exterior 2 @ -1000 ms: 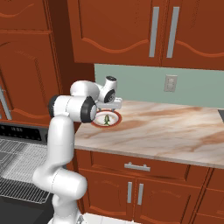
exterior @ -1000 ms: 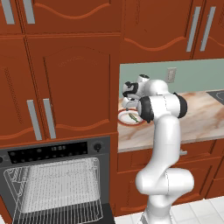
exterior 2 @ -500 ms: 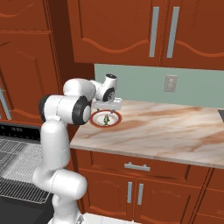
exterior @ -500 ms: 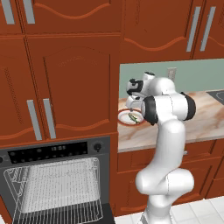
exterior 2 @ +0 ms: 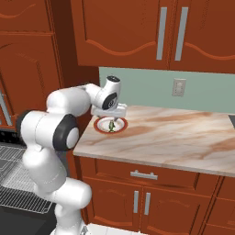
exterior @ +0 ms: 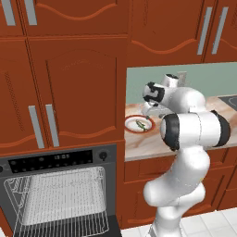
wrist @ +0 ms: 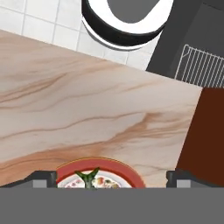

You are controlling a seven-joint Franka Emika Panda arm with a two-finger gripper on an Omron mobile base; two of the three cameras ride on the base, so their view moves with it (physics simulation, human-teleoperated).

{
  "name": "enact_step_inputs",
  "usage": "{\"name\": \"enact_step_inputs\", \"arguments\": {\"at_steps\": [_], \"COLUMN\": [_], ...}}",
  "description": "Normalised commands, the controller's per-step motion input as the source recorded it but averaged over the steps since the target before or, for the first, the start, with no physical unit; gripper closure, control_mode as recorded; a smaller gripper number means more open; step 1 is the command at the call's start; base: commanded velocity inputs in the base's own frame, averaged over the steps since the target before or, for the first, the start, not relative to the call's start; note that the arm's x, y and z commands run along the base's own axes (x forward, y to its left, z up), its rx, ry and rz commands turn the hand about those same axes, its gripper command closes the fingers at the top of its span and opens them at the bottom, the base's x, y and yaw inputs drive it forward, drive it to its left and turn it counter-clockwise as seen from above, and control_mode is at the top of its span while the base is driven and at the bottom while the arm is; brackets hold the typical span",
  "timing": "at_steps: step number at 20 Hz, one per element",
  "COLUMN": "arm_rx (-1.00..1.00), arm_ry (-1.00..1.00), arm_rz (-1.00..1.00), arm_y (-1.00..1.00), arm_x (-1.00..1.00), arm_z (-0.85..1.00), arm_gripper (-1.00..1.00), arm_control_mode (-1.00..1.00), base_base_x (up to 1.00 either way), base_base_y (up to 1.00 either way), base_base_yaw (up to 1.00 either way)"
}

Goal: Take the fish from the oven and place it on the plate on the counter.

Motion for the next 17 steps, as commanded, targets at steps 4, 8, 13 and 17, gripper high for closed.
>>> {"name": "enact_step_inputs", "arguments": {"at_steps": [4,8,13,17], "arm_rx": [0.0,0.0,0.0,0.0], "arm_ry": [-0.11,-0.12,-0.1,-0.07], "arm_rz": [0.0,0.0,0.0,0.0], "arm_y": [0.0,0.0,0.0,0.0], "arm_x": [-1.0,-0.99,-0.83,-0.65], "arm_z": [0.4,0.43,0.52,0.63], "arm_gripper": [-1.0,-1.0,-1.0,-1.0], "arm_control_mode": [-1.0,-1.0,-1.0,-1.0], "base_base_x": [0.0,0.0,0.0,0.0], "base_base_y": [0.0,0.0,0.0,0.0], "base_base_yaw": [0.0,0.0,0.0,0.0]}}
